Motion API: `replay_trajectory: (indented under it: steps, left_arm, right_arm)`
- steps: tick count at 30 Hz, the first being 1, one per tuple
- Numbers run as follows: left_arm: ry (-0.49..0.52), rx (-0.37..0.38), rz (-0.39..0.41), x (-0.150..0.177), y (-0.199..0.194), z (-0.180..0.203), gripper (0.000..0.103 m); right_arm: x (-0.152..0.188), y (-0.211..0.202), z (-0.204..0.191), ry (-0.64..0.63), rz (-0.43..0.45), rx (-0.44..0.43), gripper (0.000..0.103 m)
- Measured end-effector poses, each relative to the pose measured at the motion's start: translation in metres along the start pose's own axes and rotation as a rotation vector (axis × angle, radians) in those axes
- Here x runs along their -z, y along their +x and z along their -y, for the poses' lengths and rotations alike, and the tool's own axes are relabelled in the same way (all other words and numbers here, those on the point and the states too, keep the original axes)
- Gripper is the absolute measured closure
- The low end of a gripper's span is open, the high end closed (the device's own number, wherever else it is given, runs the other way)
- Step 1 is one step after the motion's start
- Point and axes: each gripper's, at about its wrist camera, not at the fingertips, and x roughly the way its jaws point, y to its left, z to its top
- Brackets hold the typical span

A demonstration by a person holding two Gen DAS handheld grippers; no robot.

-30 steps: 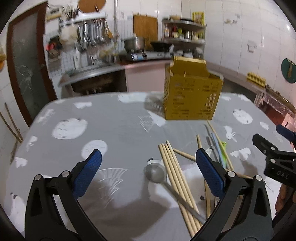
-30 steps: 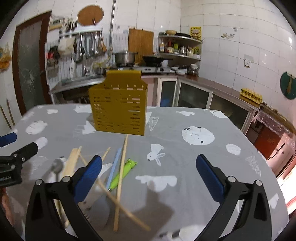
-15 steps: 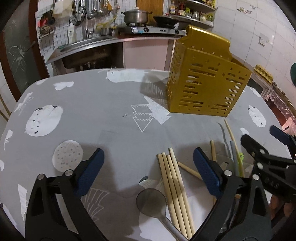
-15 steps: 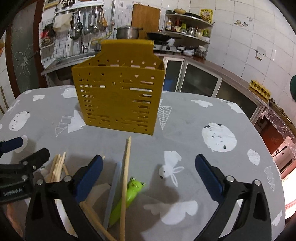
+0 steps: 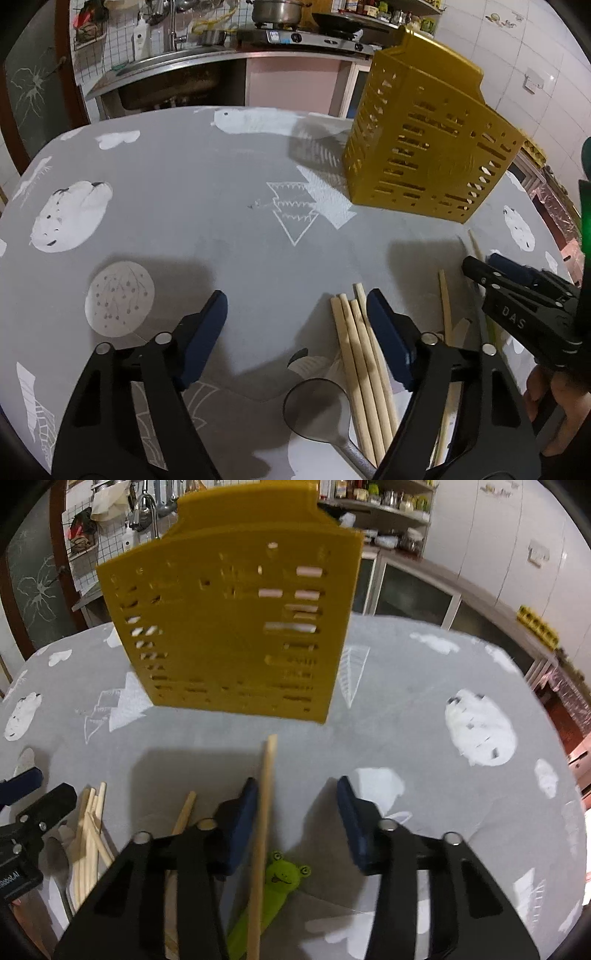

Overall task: Organize utensils
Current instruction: 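Reach down and grasp a single wooden chopstick with the right tool, then grasp a wooden chopstick with the left tool while the right tool holds its chopstick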

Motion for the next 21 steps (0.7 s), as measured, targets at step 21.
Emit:
replay_trajectory:
  steps: [21]
  left_arm:
    - [0.049, 0.015, -0.019, 0.008, 0.002, 0.008, 0.052]
  right_arm:
    - [0.008, -0.001, 0.004, 0.032, -0.003, -0.075, 0.097]
